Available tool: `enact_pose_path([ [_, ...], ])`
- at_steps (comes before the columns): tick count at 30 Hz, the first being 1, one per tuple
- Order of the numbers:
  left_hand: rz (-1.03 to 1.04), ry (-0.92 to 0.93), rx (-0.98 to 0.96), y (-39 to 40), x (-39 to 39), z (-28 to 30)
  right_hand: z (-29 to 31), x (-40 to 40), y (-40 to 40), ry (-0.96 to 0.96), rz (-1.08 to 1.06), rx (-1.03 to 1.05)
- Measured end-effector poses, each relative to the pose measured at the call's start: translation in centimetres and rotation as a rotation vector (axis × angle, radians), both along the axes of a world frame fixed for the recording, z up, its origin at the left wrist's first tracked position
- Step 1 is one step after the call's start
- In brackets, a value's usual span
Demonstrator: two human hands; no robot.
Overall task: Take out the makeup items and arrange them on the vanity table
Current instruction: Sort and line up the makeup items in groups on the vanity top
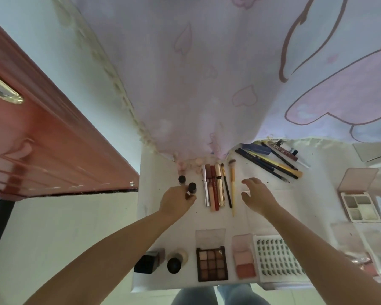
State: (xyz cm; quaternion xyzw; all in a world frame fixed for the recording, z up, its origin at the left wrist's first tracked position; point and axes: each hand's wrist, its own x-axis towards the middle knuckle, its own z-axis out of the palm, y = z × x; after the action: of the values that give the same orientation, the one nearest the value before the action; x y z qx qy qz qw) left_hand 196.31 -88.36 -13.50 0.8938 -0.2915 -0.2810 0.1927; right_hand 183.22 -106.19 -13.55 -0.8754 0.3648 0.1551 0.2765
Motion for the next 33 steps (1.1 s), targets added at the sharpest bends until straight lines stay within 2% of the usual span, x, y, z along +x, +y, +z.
enact_pose_path([
  [4, 0.074, 0.029, 0.004, -1.2, -1.4, -0.8, -0.5, 0.1, -0.1, -0.011, -0.020, -0.025],
  [9, 0.305, 0.101, -0.077, -3.3, -2.4, -1.0, -0.6, 0.0, -0.4, 0.020, 0.002, -0.021],
  [15, 0.464, 0.055, -0.094, -4.6, -2.8, -1.6, -0.7, -0.5, -1.1, 0.040, 0.054, -0.005],
  [27, 0.506, 0.053, -0.031, -5.6, -2.7, -2.0, -0.6, -0.9, -2.7, 0.002, 0.137, 0.020],
  [31, 0.526, 0.077, -0.043, -5.8, -3.0, -1.7, 0.0, -1.7, -5.2, -0.136, 0.001, -0.205],
  [33, 0.544, 0.104, -0.044, -5.7, -3.2, -1.4, 0.0, -2.2, -6.8, -0.101, -0.058, -0.335],
])
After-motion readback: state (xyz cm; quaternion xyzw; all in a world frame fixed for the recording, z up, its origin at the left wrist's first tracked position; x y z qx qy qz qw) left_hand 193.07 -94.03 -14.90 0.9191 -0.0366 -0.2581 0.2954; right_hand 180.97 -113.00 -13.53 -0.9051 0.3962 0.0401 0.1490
